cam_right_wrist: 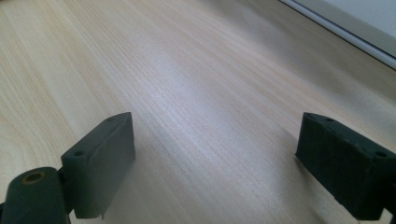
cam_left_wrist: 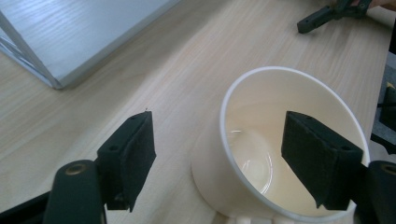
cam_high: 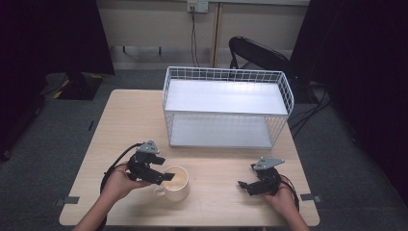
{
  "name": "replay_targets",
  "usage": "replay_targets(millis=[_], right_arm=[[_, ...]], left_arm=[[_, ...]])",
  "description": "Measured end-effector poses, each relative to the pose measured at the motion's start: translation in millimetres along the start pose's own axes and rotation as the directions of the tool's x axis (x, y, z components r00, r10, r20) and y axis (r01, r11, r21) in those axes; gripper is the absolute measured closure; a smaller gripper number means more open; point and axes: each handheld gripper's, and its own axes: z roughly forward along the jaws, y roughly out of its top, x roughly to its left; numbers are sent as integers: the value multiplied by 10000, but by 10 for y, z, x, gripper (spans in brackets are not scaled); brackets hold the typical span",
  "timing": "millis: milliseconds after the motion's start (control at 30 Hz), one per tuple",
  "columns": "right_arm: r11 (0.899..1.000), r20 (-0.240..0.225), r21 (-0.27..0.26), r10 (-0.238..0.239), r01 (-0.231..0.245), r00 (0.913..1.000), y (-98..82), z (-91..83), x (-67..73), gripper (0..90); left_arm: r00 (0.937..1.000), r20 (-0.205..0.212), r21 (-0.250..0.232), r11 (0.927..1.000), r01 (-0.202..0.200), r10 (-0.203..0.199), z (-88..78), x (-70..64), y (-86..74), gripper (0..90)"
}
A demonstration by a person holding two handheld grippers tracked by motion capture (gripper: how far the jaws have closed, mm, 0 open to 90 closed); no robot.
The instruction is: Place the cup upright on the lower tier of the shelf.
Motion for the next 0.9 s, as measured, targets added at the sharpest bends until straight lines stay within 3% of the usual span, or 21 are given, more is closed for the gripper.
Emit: replay_targets(millis=[533,900], right_arm=[[10000,13,1,11,-11,10000,-1,-1,2,108],[10000,27,2,26,-26,10000,-1,-1,4,108]], left_arm=[[9984,-516,812,9965,-174,217,123,-24,-29,416],[9974,-641,1085,9938,-245,316,203,-65,-9,523]])
